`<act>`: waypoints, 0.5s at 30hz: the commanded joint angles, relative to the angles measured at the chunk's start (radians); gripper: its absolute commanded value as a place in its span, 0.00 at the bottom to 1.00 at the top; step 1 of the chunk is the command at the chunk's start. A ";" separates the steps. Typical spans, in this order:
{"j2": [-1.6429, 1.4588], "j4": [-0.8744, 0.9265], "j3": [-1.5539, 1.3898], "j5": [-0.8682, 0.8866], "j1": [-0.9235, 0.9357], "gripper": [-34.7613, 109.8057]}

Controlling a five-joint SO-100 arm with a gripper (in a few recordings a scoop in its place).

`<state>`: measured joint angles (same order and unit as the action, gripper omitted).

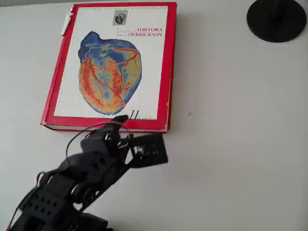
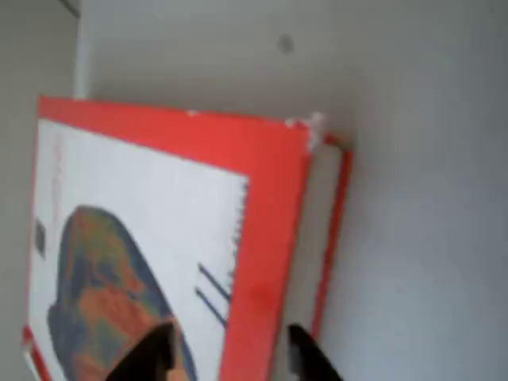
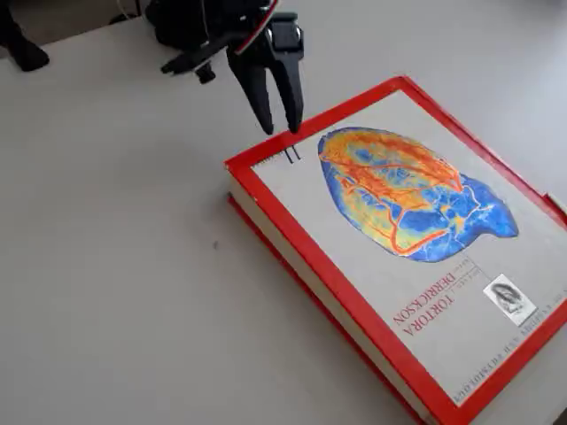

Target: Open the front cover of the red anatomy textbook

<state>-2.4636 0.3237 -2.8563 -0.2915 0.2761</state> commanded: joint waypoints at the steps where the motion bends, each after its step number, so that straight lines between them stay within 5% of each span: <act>1: 0.104 -0.060 0.140 -0.003 0.015 0.37; 15: 0.103 0.034 0.307 -0.015 0.011 0.37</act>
<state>-2.2902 0.3405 -2.7197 -0.2961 0.2853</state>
